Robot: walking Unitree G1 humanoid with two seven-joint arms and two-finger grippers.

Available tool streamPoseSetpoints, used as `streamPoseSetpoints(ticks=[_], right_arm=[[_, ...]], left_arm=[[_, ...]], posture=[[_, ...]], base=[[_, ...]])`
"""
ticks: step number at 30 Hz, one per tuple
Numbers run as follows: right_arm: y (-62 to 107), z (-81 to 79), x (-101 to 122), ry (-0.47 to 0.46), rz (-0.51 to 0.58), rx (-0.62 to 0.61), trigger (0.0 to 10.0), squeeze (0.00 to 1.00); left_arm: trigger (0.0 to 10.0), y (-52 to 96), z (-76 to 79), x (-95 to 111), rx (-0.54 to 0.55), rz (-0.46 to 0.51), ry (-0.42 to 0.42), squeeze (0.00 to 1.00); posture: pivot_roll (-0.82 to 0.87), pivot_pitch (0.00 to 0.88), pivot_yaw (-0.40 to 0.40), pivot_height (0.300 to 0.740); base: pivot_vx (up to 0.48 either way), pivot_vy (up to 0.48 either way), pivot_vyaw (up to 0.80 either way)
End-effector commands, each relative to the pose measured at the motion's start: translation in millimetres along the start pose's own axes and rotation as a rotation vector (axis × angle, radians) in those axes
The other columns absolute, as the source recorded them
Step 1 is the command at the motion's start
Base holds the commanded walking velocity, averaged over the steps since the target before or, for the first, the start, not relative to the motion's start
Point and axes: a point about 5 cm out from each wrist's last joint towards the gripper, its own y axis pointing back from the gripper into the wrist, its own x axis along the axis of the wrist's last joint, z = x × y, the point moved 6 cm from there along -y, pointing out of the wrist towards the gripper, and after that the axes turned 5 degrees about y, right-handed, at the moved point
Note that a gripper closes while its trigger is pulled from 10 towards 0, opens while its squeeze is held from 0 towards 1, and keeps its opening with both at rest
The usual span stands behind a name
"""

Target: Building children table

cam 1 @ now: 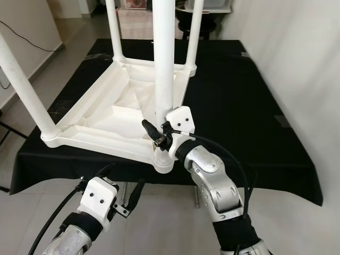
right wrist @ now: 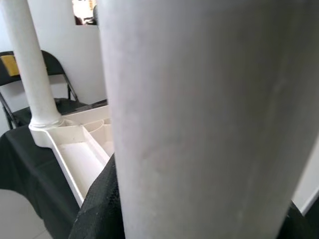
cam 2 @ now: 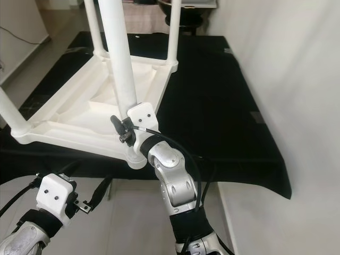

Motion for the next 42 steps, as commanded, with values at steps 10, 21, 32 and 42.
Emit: streamPoseSetpoints(ticks=[10,21,32,42], right_arm=[[-18.5,-46.5,15,-0.104,0.056,0.357,10.0,1.0],[-5.5,-49.7,30,0.052,0.113,0.836,10.0,0.0],[-8.1,-40.0,29,0.038,0.124,0.858,0.0,0.0],[5.8,26.5,-11,0.05,-0.021,0.475,0.0,0.0]], left_arm=[[10.0,0.0,3.5,-4,0.003,-0.007,0.009,0.0],[10.0,2.2,6.7,-2,0.001,-0.007,0.012,0.0],[10.0,4.6,5.6,-2,-0.003,-0.015,0.01,0.0],[10.0,5.0,2.4,-2,-0.004,-0.018,0.001,0.0]], posture=[[-0.02,0.169,-0.054,0.74],[-0.01,0.196,-0.054,0.74],[0.02,0.212,-0.042,0.74],[0.02,0.217,-0.041,0.74]], base=[[0.0,0.0,0.0],[0.0,0.0,0.0],[0.0,0.0,0.0],[0.0,0.0,0.0]])
